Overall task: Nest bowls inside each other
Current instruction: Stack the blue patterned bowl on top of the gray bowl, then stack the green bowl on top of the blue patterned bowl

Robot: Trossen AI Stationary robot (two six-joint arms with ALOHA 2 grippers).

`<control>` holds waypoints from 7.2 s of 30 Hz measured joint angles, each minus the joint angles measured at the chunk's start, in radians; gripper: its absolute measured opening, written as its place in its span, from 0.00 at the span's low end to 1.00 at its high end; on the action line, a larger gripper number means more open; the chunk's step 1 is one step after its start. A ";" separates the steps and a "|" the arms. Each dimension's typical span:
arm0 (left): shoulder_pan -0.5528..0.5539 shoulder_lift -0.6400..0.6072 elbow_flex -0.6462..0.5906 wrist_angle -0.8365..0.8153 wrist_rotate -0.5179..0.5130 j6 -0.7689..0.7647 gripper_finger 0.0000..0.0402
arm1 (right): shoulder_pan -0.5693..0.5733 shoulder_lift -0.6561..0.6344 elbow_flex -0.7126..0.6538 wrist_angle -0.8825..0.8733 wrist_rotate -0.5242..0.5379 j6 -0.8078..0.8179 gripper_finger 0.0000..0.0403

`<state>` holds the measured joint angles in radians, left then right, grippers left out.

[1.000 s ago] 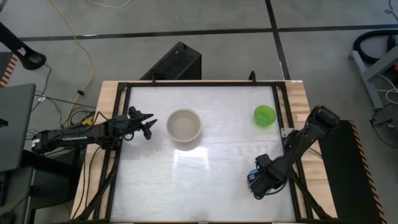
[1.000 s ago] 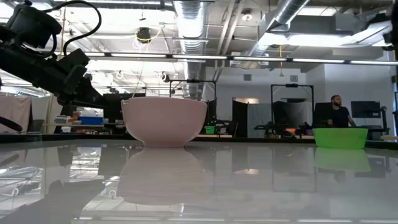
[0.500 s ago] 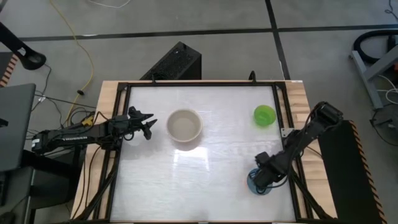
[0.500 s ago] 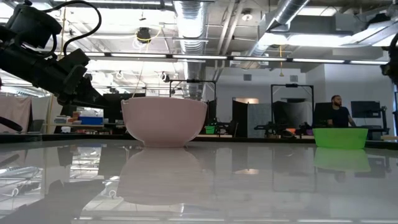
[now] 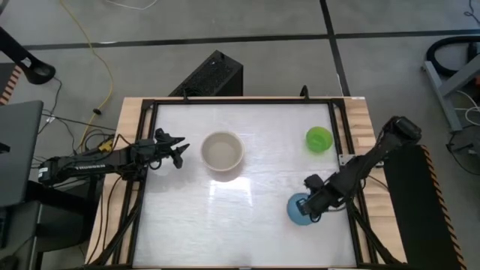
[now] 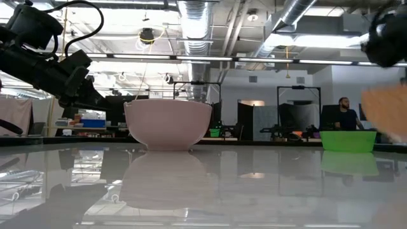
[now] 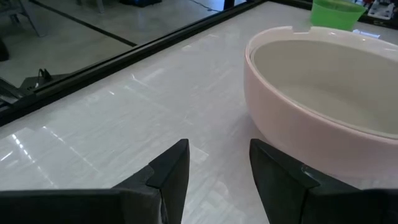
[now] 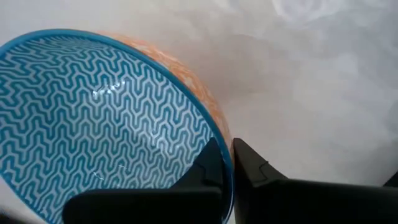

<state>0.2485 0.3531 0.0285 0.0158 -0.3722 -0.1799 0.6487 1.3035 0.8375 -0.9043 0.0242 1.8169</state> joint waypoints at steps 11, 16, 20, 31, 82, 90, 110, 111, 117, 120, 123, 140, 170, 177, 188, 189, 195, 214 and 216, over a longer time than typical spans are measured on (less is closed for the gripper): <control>0.000 0.000 0.000 0.000 0.000 0.000 0.39 | -0.330 0.039 0.097 0.234 0.030 -0.444 0.04; 0.000 0.000 0.000 0.000 0.000 0.000 0.39 | -0.493 0.179 0.304 0.249 -0.008 -0.790 0.04; 0.000 0.000 0.000 0.000 0.000 0.000 0.39 | -0.607 0.318 0.506 0.201 -0.062 -1.002 0.04; 0.000 0.000 0.000 0.000 0.000 0.000 0.39 | -0.779 0.708 1.067 0.042 -0.092 -1.383 0.04; 0.000 0.000 0.000 0.000 -0.001 0.000 0.39 | -0.880 0.960 1.201 -0.037 -0.049 -1.199 0.04; 0.000 0.000 0.000 0.000 0.000 0.000 0.39 | -0.873 0.960 1.201 -0.041 -0.049 -1.197 0.29; 0.000 0.000 0.000 0.000 0.000 0.000 0.39 | -0.887 0.952 1.460 -0.364 -0.064 -1.303 0.50; 0.000 0.000 0.000 0.000 0.000 0.000 0.39 | -0.884 0.952 1.482 -0.421 -0.058 -1.314 0.49; 0.000 0.000 0.000 0.000 -0.001 0.000 0.39 | -0.884 0.947 1.513 -0.662 -0.013 -1.321 0.44; 0.000 0.000 0.000 0.000 0.000 0.000 0.39 | -0.887 0.925 1.483 -0.666 -0.025 -1.366 0.43; 0.000 0.000 0.000 0.000 0.000 0.000 0.39 | -0.878 0.888 1.459 -0.666 -0.008 -1.397 0.42; 0.000 0.000 0.000 -0.001 0.009 0.000 0.39 | -0.948 0.170 0.408 -0.296 0.219 -0.849 0.42; 0.000 0.000 0.000 -0.001 0.010 0.000 0.39 | -1.083 0.338 0.100 -0.126 0.234 -0.880 0.36; 0.000 0.000 0.000 -0.001 0.010 0.000 0.39 | -1.097 0.350 0.100 -0.134 0.233 -0.899 0.06; 0.000 0.000 0.000 -0.001 0.010 0.000 0.39 | -1.025 0.343 0.280 -0.227 0.184 -0.910 0.02; 0.000 0.000 0.000 -0.001 0.010 0.000 0.39 | -1.006 0.343 0.317 -0.237 0.184 -0.909 0.01; 0.000 0.000 0.000 -0.001 0.010 0.000 0.39 | -0.883 0.359 0.594 -0.204 0.213 -0.909 0.01; 0.000 0.000 0.000 -0.001 0.010 0.000 0.39 | -0.676 0.950 1.423 0.014 0.061 -1.279 0.01; 0.000 0.000 0.000 -0.001 0.010 0.000 0.39 | -0.675 0.956 1.424 -0.012 0.089 -1.294 0.01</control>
<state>0.2485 0.3527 0.0284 0.0147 -0.3622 -0.1799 -0.0263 2.2600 2.2616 -0.9161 0.1137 0.5226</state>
